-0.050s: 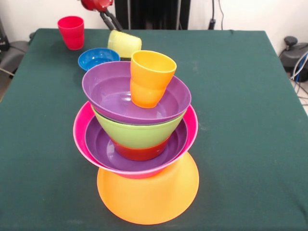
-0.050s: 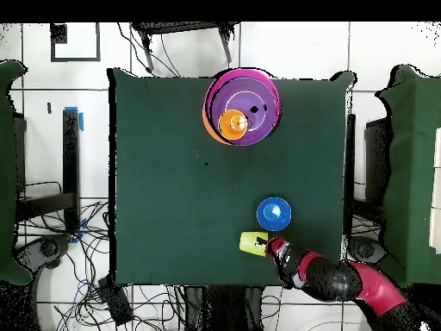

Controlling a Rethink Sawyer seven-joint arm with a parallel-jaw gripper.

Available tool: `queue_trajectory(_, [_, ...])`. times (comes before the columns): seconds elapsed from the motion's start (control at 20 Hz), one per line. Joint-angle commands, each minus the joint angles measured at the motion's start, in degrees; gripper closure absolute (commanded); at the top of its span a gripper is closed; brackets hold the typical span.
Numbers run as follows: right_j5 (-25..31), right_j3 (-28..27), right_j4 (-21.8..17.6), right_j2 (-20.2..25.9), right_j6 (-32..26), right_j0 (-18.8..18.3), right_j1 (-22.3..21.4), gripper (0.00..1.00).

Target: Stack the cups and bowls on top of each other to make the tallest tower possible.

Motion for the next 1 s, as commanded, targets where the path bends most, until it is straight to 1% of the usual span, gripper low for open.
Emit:
queue_trajectory(0.05, [5.23,-8.23,-2.01,0.10,-15.71,1.12,1.69,0.00])
queue_trajectory(0.2, [4.85,-8.65,-2.49,-0.27,-15.63,1.34,2.70,0.00])
queue_trajectory(0.6, [4.78,-9.18,-2.67,-0.21,-15.81,1.34,3.49,0.00])
queue_trajectory(1.0, [6.34,-8.35,-1.31,0.93,-16.00,1.24,1.86,0.00])
